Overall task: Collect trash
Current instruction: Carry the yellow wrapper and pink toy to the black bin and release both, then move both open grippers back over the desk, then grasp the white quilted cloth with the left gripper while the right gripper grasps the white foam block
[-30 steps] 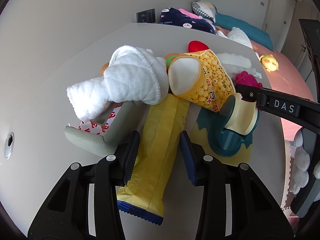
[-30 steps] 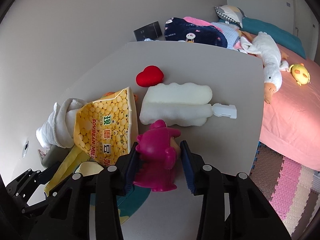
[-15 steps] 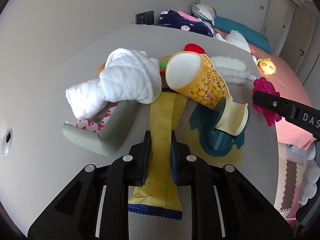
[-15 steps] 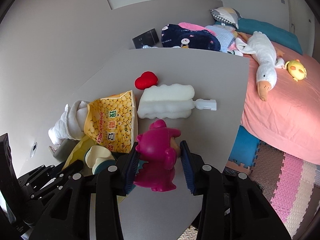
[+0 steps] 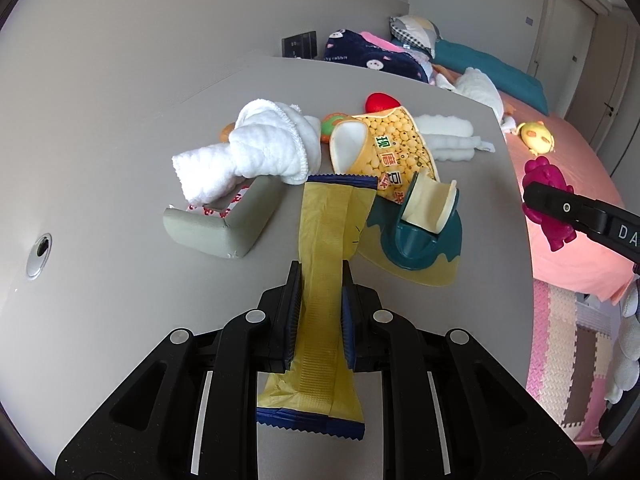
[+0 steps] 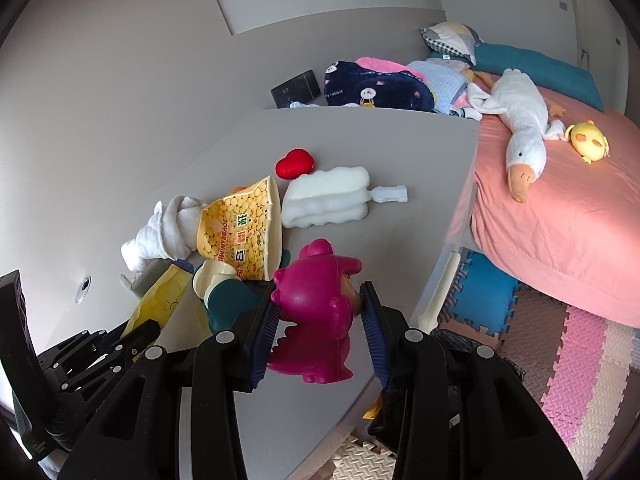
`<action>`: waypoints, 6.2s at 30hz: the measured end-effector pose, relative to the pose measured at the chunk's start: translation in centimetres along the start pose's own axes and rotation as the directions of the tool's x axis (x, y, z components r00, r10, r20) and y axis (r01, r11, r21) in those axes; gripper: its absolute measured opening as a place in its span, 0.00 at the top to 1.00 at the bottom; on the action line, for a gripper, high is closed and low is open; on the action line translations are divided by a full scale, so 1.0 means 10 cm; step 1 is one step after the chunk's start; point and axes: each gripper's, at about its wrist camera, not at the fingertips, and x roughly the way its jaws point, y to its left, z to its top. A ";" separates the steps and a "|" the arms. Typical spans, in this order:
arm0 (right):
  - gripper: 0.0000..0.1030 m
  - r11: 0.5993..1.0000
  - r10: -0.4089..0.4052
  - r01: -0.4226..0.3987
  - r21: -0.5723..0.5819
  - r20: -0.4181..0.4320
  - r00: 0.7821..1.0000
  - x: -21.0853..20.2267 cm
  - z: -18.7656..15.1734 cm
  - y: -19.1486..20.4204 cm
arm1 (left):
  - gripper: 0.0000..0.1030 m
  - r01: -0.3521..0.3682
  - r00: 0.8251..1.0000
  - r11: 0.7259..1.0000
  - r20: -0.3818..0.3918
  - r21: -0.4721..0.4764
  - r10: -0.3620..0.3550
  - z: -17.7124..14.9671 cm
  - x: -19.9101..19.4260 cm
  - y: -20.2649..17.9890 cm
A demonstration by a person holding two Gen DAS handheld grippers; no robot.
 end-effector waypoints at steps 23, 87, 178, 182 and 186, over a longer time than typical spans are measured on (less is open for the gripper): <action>0.59 0.995 -0.086 0.082 0.054 0.094 0.992 -0.86 -0.35 -0.60 | 0.83 0.123 0.988 0.982 0.074 0.141 -0.134 -0.07 -0.50 -0.98; 0.31 0.879 -0.368 0.330 0.343 0.050 0.929 -1.16 -0.47 -2.42 | 0.16 0.270 0.961 0.895 -0.162 0.355 -0.226 -0.16 0.21 -2.65; 0.62 0.847 -0.108 0.010 -0.532 -0.153 0.982 1.29 0.76 0.23 | 0.59 -0.017 1.000 0.999 -0.026 -0.041 0.016 0.79 0.59 0.56; 0.63 0.923 -0.100 0.035 -0.382 -0.151 0.983 1.17 0.83 0.10 | 0.59 -0.023 1.000 0.999 0.001 -0.049 0.023 0.81 0.48 0.57; 0.64 0.939 -0.090 0.042 -0.340 -0.128 0.988 1.00 0.85 0.05 | 0.59 -0.029 0.999 0.998 0.018 -0.054 0.030 0.82 0.39 0.54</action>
